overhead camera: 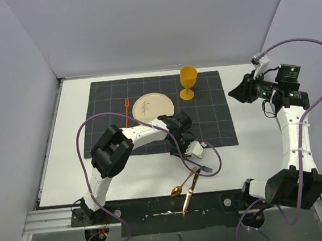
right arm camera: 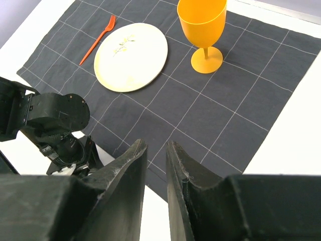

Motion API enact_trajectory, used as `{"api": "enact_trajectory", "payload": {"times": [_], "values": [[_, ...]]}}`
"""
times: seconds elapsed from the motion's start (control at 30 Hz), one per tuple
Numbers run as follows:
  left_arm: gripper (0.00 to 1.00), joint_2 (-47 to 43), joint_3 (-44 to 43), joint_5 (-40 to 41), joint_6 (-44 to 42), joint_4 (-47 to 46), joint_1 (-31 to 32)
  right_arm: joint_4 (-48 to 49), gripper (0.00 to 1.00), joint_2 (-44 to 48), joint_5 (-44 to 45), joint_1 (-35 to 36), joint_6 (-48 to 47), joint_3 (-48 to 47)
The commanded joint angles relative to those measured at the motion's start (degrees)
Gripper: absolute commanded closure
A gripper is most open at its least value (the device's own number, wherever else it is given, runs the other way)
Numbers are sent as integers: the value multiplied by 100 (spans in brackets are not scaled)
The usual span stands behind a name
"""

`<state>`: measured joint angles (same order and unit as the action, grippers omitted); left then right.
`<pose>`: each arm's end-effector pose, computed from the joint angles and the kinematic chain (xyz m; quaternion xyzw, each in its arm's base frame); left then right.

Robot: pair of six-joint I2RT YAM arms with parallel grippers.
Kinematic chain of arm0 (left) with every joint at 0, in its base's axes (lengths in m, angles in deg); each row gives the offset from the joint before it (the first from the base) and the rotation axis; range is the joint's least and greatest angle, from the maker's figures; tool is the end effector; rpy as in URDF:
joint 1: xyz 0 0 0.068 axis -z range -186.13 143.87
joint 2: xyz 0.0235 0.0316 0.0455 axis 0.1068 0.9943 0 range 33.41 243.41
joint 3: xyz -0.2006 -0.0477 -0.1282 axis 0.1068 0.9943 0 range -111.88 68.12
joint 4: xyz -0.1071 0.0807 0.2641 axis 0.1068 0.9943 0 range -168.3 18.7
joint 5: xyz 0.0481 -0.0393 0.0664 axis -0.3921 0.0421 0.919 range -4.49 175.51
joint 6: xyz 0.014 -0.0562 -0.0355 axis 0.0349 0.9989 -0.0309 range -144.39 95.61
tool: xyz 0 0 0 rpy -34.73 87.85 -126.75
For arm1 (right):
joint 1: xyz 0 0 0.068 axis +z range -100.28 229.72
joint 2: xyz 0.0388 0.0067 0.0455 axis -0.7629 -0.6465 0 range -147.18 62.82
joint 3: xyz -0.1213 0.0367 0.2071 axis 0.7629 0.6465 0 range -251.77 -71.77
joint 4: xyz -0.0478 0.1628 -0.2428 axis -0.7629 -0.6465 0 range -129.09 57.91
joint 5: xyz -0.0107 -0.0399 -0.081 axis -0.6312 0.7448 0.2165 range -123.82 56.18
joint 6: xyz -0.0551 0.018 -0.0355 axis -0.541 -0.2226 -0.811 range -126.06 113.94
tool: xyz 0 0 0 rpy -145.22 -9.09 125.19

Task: Set the dinner table for one person
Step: Pick up the fork at the center of the board.

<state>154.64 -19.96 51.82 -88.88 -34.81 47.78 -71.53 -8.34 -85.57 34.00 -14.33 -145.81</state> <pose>0.2330 -0.3710 0.0926 0.8338 0.4578 -0.2763 0.1374 0.3097 -0.0427 0.3437 -0.1436 0.8147 0.2972 0.4767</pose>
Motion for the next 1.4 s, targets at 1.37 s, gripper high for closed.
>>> {"api": "enact_trajectory", "payload": {"times": [1.37], "values": [[100, -1159, -496, 781, 2125, 131, -95, 396, 77, -15, -255, -84, 196, -233]]}}
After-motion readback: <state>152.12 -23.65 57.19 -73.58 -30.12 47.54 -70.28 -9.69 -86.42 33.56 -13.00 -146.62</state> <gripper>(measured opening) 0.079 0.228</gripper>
